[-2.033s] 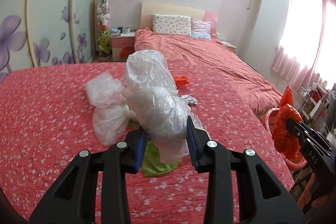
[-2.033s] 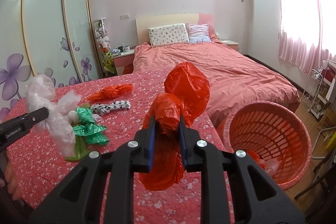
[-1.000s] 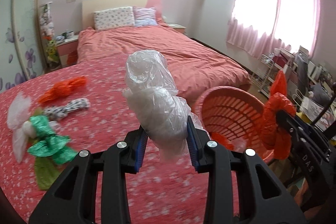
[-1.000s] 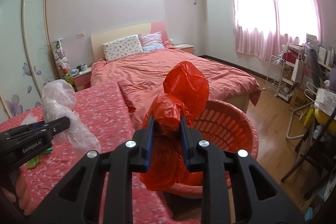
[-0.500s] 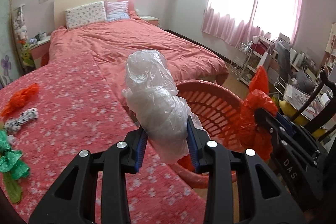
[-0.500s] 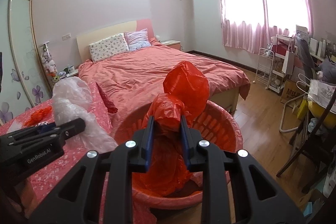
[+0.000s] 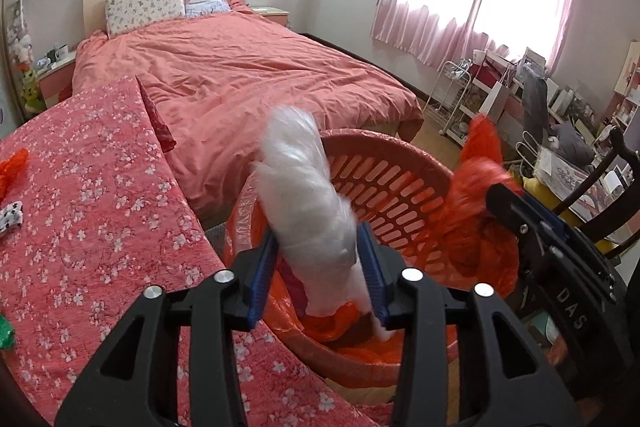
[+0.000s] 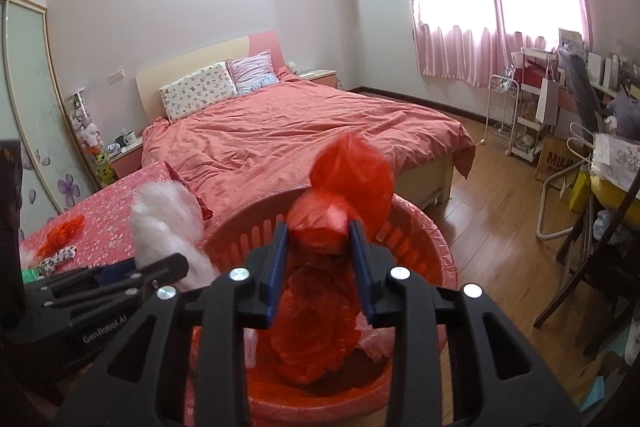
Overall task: Collect trash
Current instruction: 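Open both tools to drop the red and bubble-wrap bags into the basket, then grasp the green bag with the right tool while the left tool returns to the pile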
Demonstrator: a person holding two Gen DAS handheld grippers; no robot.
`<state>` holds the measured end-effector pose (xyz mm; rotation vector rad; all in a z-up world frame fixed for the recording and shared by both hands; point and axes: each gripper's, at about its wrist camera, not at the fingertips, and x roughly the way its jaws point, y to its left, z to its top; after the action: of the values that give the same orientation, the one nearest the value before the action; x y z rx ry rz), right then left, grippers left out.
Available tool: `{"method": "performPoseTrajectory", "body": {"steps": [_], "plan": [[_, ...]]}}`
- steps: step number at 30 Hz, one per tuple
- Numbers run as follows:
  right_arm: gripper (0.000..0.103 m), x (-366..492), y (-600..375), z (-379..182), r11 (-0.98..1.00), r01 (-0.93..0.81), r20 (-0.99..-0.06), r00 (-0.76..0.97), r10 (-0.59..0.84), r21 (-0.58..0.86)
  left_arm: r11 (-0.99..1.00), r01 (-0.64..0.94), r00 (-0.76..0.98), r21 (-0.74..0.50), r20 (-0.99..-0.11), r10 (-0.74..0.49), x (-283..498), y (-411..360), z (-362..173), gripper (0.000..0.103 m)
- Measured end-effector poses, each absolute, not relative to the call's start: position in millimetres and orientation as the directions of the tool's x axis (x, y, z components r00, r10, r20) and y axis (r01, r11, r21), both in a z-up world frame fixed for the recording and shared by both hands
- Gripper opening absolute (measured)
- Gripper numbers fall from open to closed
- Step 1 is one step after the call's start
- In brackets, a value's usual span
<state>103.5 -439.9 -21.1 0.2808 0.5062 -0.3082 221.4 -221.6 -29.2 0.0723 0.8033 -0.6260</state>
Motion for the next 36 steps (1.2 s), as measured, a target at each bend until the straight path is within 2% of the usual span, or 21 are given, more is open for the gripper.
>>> {"method": "performPoseTrajectory", "body": {"steps": [2, 4, 7, 9, 12, 17, 21, 24, 31, 34, 36], "plan": [[0.036, 105, -443, -23, 0.912, 0.363, -0.518, 0.826, -0.222, 0.188, 0.825, 0.539, 0.526, -0.171, -0.696, -0.488, 222, -219, -31, 0.054], [0.041, 103, -444, -24, 0.909, 0.371, -0.518, 0.824, -0.228, 0.19, 0.831, 0.526, 0.521, -0.18, -0.704, -0.482, 224, -214, -33, 0.055], [0.052, 97, -443, -23, 0.909, 0.377, -0.512, 0.824, -0.242, 0.177, 0.848, 0.5, 0.535, -0.175, -0.707, -0.462, 223, -203, -34, 0.058], [0.063, 95, -439, -23, 0.912, 0.38, -0.507, 0.823, -0.257, 0.156, 0.862, 0.482, 0.553, -0.161, -0.707, -0.441, 222, -196, -33, 0.062], [0.074, 93, -429, -20, 0.917, 0.379, -0.495, 0.825, -0.273, 0.124, 0.893, 0.43, 0.601, -0.129, -0.697, -0.391, 219, -178, -31, 0.07], [0.083, 94, -403, -10, 0.938, 0.338, -0.47, 0.841, -0.267, 0.072, 0.946, 0.319, 0.707, -0.064, -0.648, -0.282, 211, -129, -23, 0.085], [0.084, 102, -374, -4, 0.958, 0.279, -0.47, 0.855, -0.219, 0.061, 0.959, 0.276, 0.696, -0.057, -0.676, -0.24, 214, -90, -19, 0.085], [0.084, 110, -342, -1, 0.976, 0.21, -0.476, 0.866, -0.156, 0.062, 0.983, 0.174, 0.712, -0.058, -0.682, -0.166, 214, -43, -15, 0.086], [0.084, 137, -249, 3, 0.997, -0.001, -0.5, 0.865, 0.037, 0.072, 0.999, -0.042, 0.759, 0.027, -0.649, 0.05, 204, 59, -3, 0.1], [0.084, 153, -204, 2, 0.992, -0.089, -0.515, 0.849, 0.121, 0.086, 0.992, -0.126, 0.747, 0.031, -0.654, 0.115, 199, 103, -3, 0.101], [0.079, 165, -171, 0, 0.984, -0.144, -0.534, 0.827, 0.179, 0.108, 0.986, -0.161, 0.735, 0.028, -0.663, 0.139, 198, 126, -5, 0.101]]}}
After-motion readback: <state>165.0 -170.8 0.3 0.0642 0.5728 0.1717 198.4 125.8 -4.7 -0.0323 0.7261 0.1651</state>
